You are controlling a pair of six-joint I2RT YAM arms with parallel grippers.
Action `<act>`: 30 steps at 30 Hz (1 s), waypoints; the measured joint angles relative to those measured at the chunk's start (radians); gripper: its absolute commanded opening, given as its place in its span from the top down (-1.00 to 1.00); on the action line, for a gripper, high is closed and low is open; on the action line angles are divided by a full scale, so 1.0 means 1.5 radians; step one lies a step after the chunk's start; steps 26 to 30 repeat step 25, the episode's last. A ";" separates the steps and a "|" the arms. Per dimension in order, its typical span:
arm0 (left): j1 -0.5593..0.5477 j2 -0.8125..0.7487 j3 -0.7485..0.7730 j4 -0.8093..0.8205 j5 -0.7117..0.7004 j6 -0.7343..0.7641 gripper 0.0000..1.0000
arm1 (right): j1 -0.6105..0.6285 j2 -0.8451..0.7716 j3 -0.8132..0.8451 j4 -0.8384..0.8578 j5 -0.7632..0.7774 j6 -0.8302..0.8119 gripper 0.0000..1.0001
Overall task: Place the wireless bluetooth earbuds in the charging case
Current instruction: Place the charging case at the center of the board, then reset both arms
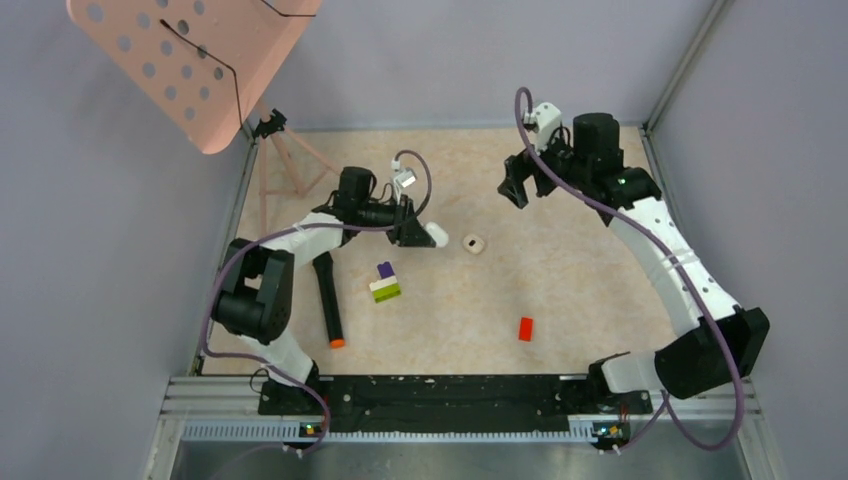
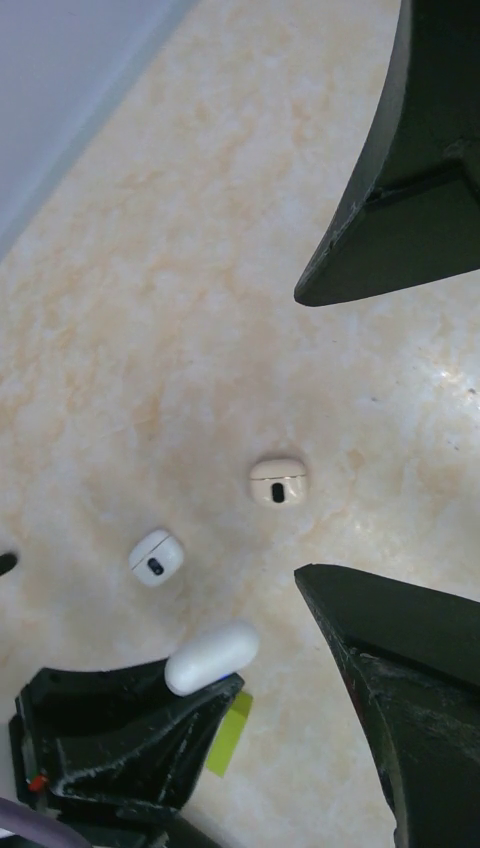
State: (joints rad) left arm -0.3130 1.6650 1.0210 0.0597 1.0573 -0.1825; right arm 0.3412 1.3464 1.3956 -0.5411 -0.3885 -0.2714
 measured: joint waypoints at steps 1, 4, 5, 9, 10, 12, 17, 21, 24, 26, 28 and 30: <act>-0.005 0.011 0.002 -0.036 0.000 0.020 0.91 | -0.012 0.004 -0.006 -0.001 0.002 0.016 -0.97; -0.025 0.064 0.020 -0.154 -0.008 0.080 0.57 | -0.039 0.033 -0.020 -0.018 0.013 0.057 -0.97; -0.032 0.083 0.028 -0.186 -0.017 0.095 0.40 | -0.043 0.043 -0.026 -0.024 0.020 0.064 -0.97; -0.060 0.130 0.055 -0.284 -0.075 0.141 -0.97 | -0.046 0.069 -0.034 -0.059 0.057 0.073 -0.97; -0.066 0.133 0.067 -0.309 -0.093 0.150 -0.98 | -0.046 0.070 -0.034 -0.067 0.076 0.077 -0.97; -0.070 0.132 0.097 -0.348 -0.125 0.170 -0.98 | -0.046 0.070 -0.027 -0.078 0.109 0.085 -0.97; -0.056 0.113 0.205 -0.413 -0.203 0.222 -0.98 | -0.047 0.068 0.007 -0.081 0.204 0.131 -0.97; -0.042 0.012 0.214 -0.396 -0.251 0.251 -0.98 | -0.047 0.058 0.010 -0.076 0.279 0.180 -0.97; -0.041 -0.100 0.168 -0.295 -0.301 0.244 -0.98 | -0.047 0.053 0.014 -0.073 0.329 0.202 -0.97; -0.041 -0.144 0.140 -0.245 -0.324 0.237 -0.98 | -0.047 0.053 0.020 -0.070 0.339 0.207 -0.97; -0.041 -0.144 0.140 -0.245 -0.324 0.237 -0.98 | -0.047 0.053 0.020 -0.070 0.339 0.207 -0.97; -0.041 -0.144 0.140 -0.245 -0.324 0.237 -0.98 | -0.047 0.053 0.020 -0.070 0.339 0.207 -0.97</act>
